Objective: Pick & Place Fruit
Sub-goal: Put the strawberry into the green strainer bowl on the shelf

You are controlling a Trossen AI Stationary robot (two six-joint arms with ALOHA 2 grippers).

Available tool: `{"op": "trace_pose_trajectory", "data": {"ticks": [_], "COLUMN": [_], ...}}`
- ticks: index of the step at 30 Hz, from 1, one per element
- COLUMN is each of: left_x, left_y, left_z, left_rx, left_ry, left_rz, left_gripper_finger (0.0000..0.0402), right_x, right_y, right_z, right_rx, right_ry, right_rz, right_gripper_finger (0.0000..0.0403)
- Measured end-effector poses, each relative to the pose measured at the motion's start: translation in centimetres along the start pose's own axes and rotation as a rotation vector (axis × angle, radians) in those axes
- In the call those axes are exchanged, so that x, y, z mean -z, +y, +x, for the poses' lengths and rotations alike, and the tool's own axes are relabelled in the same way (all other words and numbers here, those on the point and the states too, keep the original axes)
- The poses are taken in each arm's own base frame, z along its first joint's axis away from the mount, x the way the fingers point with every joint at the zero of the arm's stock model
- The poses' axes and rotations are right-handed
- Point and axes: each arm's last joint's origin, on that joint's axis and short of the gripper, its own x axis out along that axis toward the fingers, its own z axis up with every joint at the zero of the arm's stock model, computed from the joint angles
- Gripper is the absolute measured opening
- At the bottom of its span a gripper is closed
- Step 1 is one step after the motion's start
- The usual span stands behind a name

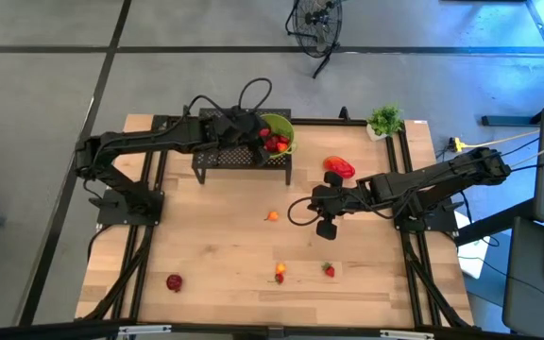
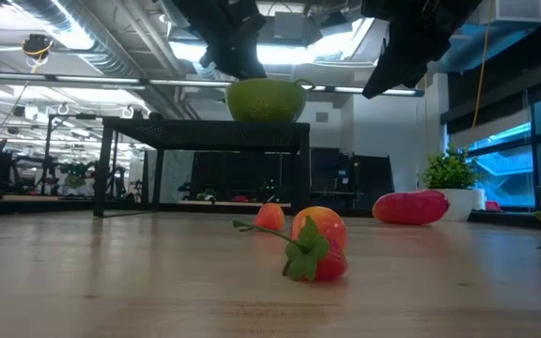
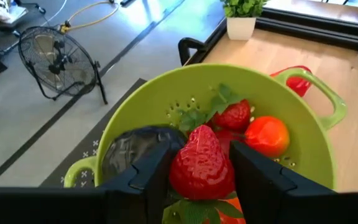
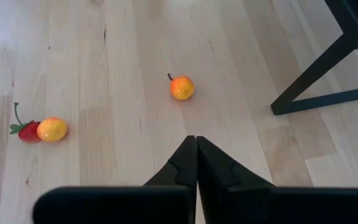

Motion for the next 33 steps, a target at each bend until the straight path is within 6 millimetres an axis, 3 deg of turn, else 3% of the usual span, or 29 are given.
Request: {"op": "trace_pose_trajectory", "data": {"ticks": [11, 24, 33], "left_x": [0.0, 0.0, -0.7], "left_y": [0.0, 0.0, 0.0], "left_z": [0.0, 0.0, -3.1], "left_rx": [0.031, 0.032, 0.066], "left_ry": [0.005, 0.001, -0.055], "left_rz": [0.013, 0.057, 0.116], "left_gripper_finger": [0.0167, 0.0169, 0.0167], "right_x": [0.0, 0.0, -1.1], "right_y": [0.0, 0.0, 0.5], "right_z": [0.0, 0.0, -0.1], "right_rx": [0.0, -0.001, -0.077], "right_ry": [0.0, -0.003, -0.108], "right_rz": [0.002, 0.003, -0.001], "right_gripper_finger": [0.0028, 0.0005, 0.0035]}}
